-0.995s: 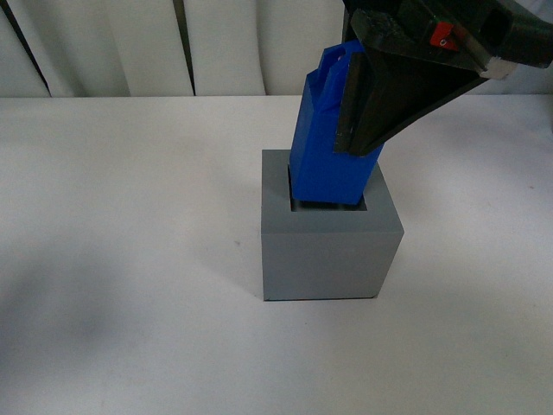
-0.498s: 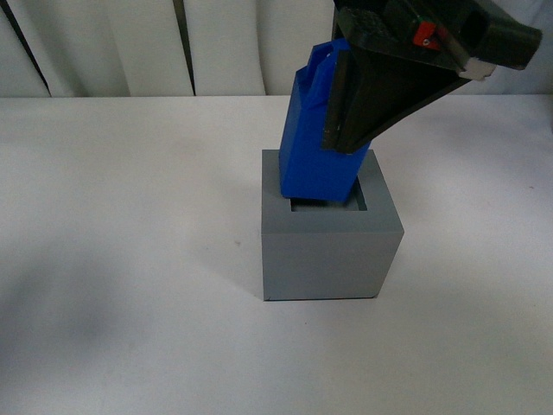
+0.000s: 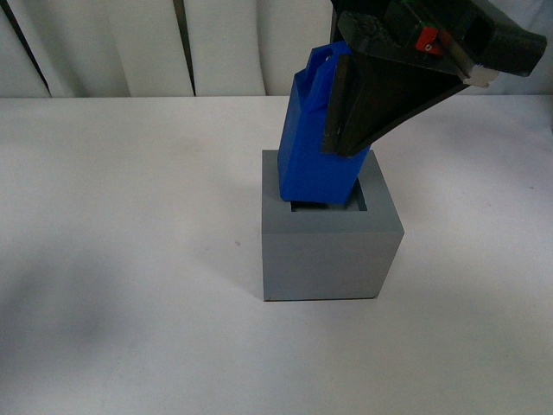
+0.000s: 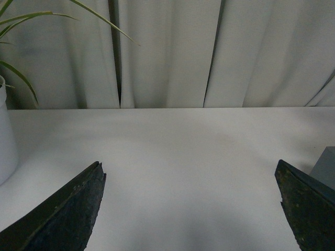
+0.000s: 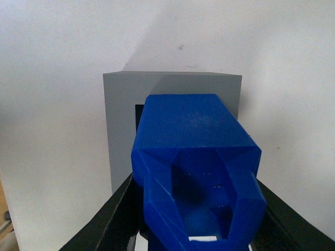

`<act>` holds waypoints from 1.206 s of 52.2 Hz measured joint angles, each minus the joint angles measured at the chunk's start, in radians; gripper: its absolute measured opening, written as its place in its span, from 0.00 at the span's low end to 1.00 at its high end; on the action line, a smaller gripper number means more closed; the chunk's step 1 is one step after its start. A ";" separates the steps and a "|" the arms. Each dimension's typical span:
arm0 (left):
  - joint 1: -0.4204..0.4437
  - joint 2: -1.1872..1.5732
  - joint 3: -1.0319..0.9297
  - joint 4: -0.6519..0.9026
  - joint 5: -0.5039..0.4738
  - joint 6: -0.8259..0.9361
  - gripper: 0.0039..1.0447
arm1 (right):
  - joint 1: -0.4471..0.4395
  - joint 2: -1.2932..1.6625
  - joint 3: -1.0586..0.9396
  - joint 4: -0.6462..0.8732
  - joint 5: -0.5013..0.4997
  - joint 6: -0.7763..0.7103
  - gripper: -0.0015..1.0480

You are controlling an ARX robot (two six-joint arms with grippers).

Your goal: Insert blue part into gray base

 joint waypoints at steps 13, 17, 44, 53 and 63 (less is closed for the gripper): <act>0.000 0.000 0.000 0.000 0.000 0.000 0.94 | 0.001 -0.009 -0.016 0.008 0.018 -0.010 0.45; 0.000 0.000 0.000 0.000 0.000 0.000 0.94 | 0.001 -0.010 -0.017 0.004 0.019 -0.012 0.45; 0.000 0.000 0.000 0.000 0.000 0.000 0.94 | -0.019 -0.013 -0.052 -0.030 0.034 -0.022 0.45; 0.000 0.000 0.000 0.000 0.000 0.000 0.94 | -0.019 -0.013 -0.056 -0.028 0.037 -0.025 0.45; 0.000 0.000 0.000 0.000 0.000 0.000 0.94 | -0.013 -0.016 -0.068 -0.006 0.036 -0.026 0.47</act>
